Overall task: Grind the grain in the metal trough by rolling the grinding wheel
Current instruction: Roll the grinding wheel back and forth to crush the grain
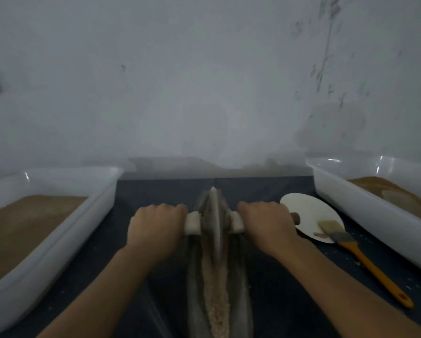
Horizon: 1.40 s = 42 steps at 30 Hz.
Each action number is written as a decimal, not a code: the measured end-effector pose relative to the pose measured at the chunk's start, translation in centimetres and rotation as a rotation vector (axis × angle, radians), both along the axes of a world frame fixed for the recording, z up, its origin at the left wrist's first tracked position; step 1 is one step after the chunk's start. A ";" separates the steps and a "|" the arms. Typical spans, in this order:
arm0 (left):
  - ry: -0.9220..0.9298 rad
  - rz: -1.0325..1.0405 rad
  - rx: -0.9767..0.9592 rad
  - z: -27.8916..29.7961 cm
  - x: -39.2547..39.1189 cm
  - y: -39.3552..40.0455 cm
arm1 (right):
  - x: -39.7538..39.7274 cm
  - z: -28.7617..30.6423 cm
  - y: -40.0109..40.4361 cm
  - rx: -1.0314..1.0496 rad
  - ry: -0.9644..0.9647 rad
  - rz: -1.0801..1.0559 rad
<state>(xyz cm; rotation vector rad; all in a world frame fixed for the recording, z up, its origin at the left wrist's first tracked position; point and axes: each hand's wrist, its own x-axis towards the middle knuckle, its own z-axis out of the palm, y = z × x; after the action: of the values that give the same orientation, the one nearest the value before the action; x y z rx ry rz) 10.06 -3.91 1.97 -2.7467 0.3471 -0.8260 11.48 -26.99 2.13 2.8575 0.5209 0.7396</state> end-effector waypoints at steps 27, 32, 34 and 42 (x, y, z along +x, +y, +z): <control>0.042 0.023 -0.056 0.1 1.1 0.1 | 1.9 -0.1 0.2 -0.054 -0.102 -0.010; 0.113 -0.008 -0.031 0.3 -2.5 -0.1 | -2.7 -0.2 -0.5 -0.057 -0.053 0.028; 0.125 -0.051 -0.015 0.2 -4.9 0.3 | -5.9 -0.4 -1.2 -0.010 -0.094 0.130; 0.098 -0.044 0.031 0.4 -5.9 0.6 | -6.9 -0.5 -1.7 -0.040 -0.140 0.138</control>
<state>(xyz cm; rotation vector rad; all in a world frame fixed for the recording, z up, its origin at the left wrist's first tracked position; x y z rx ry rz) 4.18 -3.28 2.39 -2.7664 0.4369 -0.6915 4.62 -28.73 1.58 2.7286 0.7089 0.9329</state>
